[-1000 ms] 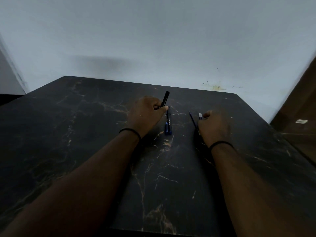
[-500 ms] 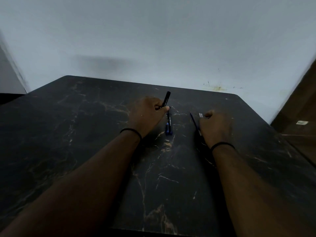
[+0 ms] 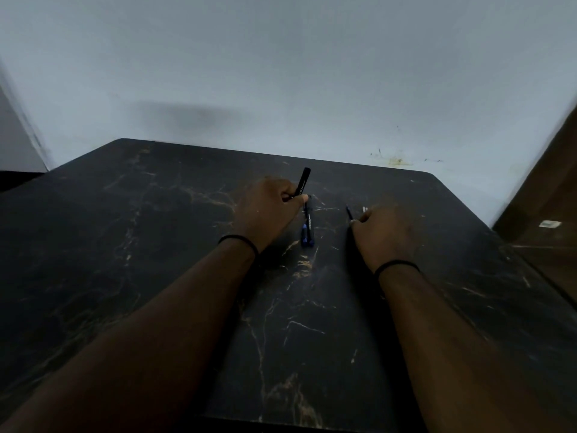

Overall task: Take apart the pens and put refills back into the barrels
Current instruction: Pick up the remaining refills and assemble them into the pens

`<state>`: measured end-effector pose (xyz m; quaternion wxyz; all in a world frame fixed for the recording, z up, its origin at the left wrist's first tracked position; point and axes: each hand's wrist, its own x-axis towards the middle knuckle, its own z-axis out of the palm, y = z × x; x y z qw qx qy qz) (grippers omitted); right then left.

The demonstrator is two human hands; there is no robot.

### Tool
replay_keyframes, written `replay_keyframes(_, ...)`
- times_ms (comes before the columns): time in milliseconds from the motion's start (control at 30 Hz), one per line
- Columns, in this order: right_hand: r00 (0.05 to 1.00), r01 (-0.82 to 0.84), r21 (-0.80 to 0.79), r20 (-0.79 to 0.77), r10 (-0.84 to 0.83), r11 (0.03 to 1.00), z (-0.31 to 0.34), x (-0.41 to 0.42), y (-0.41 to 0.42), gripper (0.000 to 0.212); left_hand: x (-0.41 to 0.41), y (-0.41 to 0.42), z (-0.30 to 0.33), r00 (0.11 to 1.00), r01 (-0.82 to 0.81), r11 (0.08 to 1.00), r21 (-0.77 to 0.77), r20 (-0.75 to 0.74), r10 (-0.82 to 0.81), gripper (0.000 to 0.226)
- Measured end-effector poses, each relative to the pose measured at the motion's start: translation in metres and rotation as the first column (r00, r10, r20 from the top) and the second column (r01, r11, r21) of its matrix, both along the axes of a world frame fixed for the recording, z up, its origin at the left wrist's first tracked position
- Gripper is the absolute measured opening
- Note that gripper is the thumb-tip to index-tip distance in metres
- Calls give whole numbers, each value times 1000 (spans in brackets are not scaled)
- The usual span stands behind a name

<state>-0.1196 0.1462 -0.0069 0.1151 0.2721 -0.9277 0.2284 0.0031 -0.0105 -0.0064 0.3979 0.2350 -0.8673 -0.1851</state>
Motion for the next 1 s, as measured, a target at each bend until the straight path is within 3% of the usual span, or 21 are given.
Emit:
replay_keyframes(167, 999, -11, 63, 35, 9, 998, 0, 2, -1, 32, 0, 0, 0, 1000, -1, 1000, 21, -5, 1, 41)
replay_keyframes(300, 998, -69, 80, 11, 68, 994, 3, 12, -4, 22, 0, 1, 0, 1000, -23, 1000, 20, -5, 23, 45)
replay_keyframes(500, 992, -102, 104, -61, 109, 989, 9, 30, -11, 32, 1, 2, 0, 1000, -15, 1000, 15, -11, 15, 41)
replay_keyframes(700, 987, -153, -286, -82, 135, 946, 14, 37, -16, 21, 1, 3, 1, 1000, 2, 1000, 18, 10, -2, 41)
replay_keyframes(867, 940, -339, -589, -237, 245, 734, 11, 45, -14, 13, 0, 3, 2, 999, -19, 1000, -16, 30, 19, 38)
replay_keyframes(1000, 898, -439, -717, -348, 268, 542, 11, 48, -14, 13, -1, 2, 3, 995, -21, 996, -85, 98, 29, 18)
